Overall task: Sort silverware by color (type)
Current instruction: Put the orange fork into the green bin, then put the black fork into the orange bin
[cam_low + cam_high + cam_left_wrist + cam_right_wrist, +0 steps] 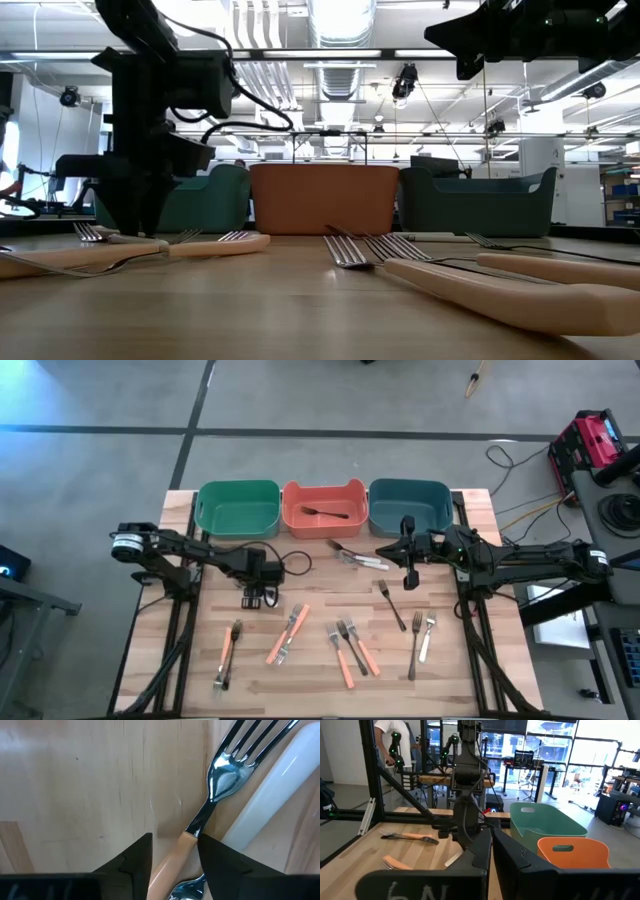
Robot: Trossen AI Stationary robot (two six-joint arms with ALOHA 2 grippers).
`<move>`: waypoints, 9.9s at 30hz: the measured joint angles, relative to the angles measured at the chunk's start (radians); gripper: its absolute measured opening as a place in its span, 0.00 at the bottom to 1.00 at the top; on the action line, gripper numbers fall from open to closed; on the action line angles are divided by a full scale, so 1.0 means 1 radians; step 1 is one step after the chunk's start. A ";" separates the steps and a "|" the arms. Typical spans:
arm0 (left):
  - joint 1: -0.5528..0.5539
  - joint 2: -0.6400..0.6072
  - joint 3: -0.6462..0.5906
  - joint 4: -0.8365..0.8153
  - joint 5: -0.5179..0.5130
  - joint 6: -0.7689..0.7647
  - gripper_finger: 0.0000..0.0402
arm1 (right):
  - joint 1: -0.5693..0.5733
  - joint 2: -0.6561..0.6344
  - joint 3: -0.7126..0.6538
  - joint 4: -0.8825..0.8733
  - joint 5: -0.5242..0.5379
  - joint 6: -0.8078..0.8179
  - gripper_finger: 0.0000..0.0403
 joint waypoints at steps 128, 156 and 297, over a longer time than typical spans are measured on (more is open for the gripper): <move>0.908 -0.074 0.254 0.023 -0.280 0.596 0.04 | 0.000 0.000 0.000 0.008 -0.004 0.035 0.02; 0.909 0.091 0.253 0.088 -0.208 0.538 0.04 | 0.000 0.000 0.000 0.008 -0.003 0.037 0.02; 0.557 -0.508 0.085 0.186 -0.044 0.112 0.00 | 0.003 0.043 0.040 0.054 0.102 0.219 0.02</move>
